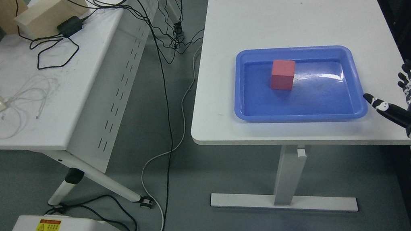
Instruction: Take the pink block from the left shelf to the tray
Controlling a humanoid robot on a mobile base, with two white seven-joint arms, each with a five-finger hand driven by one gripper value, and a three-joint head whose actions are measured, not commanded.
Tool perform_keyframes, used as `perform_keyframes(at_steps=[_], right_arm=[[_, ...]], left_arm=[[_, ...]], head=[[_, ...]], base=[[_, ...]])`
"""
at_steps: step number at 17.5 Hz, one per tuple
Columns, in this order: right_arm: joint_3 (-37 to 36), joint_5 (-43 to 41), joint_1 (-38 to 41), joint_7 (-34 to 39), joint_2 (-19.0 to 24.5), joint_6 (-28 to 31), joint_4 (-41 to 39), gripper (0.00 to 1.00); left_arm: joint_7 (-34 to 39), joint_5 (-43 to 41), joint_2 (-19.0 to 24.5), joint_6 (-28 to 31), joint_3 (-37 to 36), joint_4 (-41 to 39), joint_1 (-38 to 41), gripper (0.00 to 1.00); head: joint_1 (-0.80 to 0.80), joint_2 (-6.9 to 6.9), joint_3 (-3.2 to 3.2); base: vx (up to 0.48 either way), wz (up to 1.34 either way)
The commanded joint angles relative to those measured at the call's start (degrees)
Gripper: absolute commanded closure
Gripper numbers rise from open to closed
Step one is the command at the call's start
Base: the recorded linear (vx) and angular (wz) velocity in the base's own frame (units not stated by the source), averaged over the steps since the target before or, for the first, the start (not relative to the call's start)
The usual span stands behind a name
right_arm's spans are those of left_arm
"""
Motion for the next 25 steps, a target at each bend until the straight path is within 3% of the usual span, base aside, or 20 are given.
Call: perform_keyframes(at_steps=[1,25], right_arm=[[2.03,-1.16,0.38,1.83,-0.60,0.03,-0.03,0.00],[4.93,-0.98,0.91,4.21,-0.60,0.47,0.50,0.00]], left_arm=[[-0.03,-0.09,1.00,-0.03,0.00,-1.00,-1.22,0.00],[-0.03,-0.09,1.00,-0.03,0.00,-1.00,-1.22,0.00]], head=[[0.00,0.00,0.00],[0.00,0.00,0.00]], base=[[-0.114,-0.36],[-0.181,-0.03]])
